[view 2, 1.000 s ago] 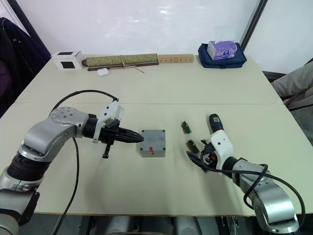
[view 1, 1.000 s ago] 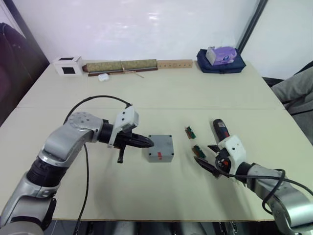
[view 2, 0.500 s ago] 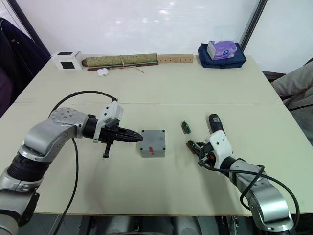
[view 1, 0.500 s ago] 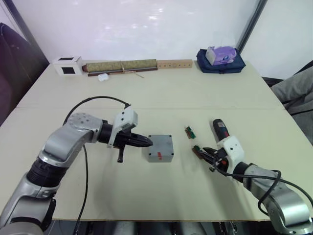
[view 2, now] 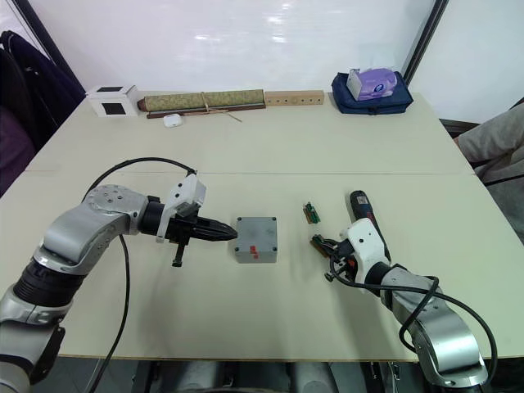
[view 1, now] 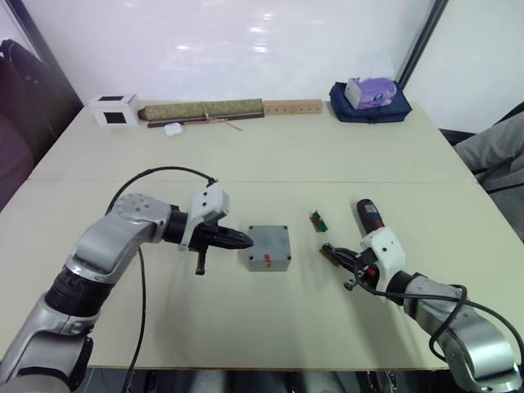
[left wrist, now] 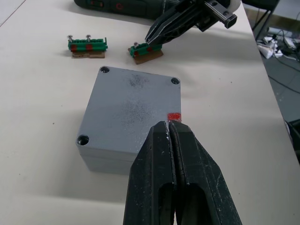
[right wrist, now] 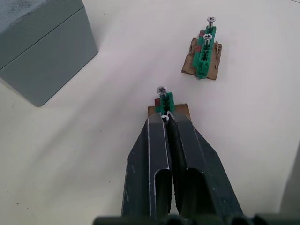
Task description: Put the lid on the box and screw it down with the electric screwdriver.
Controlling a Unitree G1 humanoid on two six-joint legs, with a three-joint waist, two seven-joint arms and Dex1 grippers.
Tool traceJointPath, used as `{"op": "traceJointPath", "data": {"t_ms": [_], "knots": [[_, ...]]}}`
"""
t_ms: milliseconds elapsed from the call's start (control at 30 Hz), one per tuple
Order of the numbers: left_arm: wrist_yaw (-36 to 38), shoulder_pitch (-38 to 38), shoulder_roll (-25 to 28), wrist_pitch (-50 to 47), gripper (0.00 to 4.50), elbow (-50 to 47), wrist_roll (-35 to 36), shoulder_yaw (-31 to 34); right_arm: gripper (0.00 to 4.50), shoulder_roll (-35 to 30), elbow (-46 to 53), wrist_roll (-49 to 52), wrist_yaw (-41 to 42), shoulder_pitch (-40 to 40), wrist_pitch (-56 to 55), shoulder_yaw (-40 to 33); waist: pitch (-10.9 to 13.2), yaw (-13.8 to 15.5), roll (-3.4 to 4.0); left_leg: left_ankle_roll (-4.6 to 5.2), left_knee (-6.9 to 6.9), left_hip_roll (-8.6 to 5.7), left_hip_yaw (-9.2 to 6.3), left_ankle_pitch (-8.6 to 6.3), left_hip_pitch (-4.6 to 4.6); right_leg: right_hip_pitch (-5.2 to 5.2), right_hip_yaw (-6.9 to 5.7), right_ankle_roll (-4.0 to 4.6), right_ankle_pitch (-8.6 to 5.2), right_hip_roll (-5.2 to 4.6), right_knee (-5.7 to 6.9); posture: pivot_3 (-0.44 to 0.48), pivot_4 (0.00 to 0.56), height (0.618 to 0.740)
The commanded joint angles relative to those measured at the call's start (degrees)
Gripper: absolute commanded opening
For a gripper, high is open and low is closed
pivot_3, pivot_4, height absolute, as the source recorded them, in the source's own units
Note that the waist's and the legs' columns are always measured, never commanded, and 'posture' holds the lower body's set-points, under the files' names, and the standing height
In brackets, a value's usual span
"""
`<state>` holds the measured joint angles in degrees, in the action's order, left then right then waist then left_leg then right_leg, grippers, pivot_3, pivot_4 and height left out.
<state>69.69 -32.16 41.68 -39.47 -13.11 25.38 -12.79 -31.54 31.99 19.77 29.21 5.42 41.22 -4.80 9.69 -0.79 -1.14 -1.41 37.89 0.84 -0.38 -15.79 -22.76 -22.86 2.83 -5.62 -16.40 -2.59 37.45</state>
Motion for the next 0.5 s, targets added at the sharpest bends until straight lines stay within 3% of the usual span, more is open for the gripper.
{"op": "traceJointPath", "data": {"t_ms": [33,333,500], "knots": [[-0.3,0.1,0.3,0.7,0.0,-1.1,-0.1,0.3,0.07,0.1,1.5,0.5,-0.4,-0.5,-0.5,-0.7,0.0,0.0,0.0,0.0,0.0,0.0,0.0,0.0,0.0,0.0,0.0,0.0,0.0,0.0,0.0,0.0,0.15,0.74],[-0.6,-0.3,-0.1,1.1,0.0,1.3,0.0,1.4,0.07,-0.5,8.4,5.2,-2.3,-1.7,5.2,-4.8,0.0,0.0,0.0,0.0,0.0,0.01,-0.01,0.0,0.0,0.0,0.0,-0.01,0.0,0.0,0.01,0.0,0.15,0.74],[-2.3,-2.1,-1.3,0.4,0.0,5.3,1.0,3.7,0.07,0.7,12.2,9.7,-1.6,-8.4,6.9,-3.0,0.0,-0.2,0.0,0.0,0.01,0.0,0.0,0.0,0.01,0.0,0.0,-0.01,0.01,0.0,0.01,0.0,0.15,0.74]]}}
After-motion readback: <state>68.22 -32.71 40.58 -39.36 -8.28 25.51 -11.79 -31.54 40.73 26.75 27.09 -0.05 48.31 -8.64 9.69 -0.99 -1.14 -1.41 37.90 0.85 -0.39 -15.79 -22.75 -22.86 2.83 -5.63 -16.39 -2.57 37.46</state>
